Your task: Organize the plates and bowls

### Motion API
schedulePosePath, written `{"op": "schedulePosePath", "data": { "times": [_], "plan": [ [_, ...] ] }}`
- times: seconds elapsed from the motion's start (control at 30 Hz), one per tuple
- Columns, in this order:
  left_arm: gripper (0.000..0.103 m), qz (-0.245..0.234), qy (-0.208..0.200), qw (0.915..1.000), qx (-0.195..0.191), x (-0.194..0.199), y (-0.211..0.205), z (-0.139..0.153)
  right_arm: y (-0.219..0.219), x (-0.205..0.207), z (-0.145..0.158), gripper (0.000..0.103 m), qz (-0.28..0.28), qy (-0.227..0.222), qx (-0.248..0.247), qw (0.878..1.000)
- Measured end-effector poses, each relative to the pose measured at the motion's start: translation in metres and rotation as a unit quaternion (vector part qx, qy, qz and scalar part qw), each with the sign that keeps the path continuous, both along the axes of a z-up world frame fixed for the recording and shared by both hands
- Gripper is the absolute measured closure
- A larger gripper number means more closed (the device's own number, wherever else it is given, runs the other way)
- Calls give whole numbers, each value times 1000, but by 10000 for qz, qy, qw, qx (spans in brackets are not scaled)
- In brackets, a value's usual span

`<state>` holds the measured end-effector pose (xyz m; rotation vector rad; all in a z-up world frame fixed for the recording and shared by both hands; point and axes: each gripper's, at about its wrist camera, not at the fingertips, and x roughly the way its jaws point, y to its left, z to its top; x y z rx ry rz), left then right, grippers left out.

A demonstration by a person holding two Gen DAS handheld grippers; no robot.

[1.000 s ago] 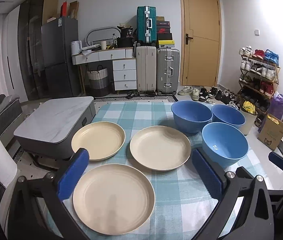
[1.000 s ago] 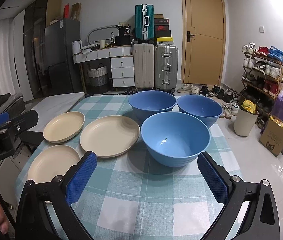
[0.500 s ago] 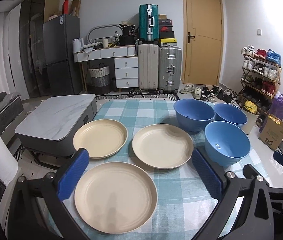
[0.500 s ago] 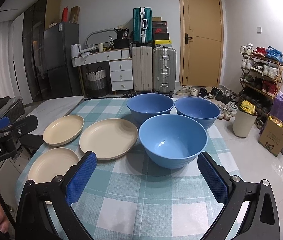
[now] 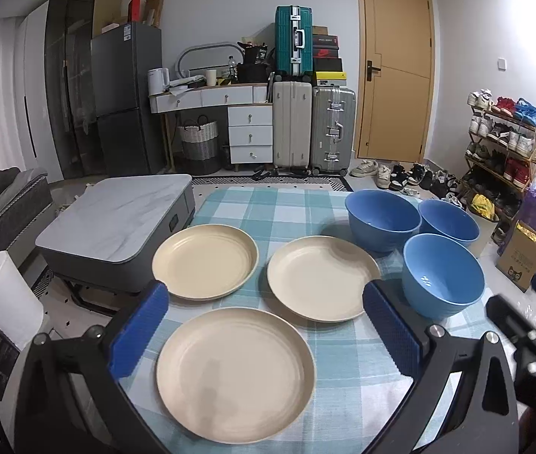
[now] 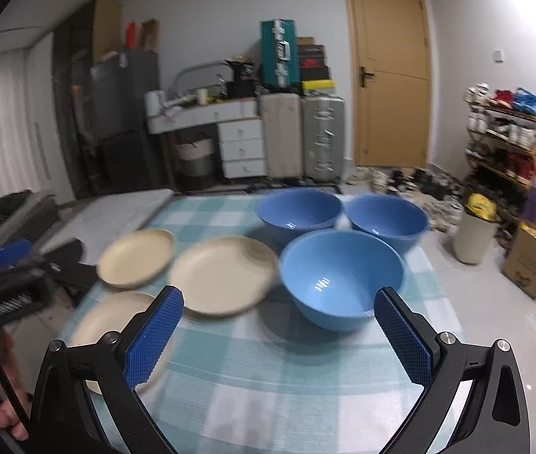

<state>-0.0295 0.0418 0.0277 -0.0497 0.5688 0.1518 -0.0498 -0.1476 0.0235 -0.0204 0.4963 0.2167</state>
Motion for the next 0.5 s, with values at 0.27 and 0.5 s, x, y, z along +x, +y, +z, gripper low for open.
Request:
{"op": "schedulePosePath", "data": {
  "times": [0.27, 0.5],
  "plan": [
    [0, 428, 129, 9990, -18, 21, 51, 7, 52, 23, 40, 0, 713, -157, -141, 9972],
    [0, 837, 498, 9945, -387, 62, 127, -9, 107, 79, 73, 0, 1398, -5, -78, 9901]
  ]
}}
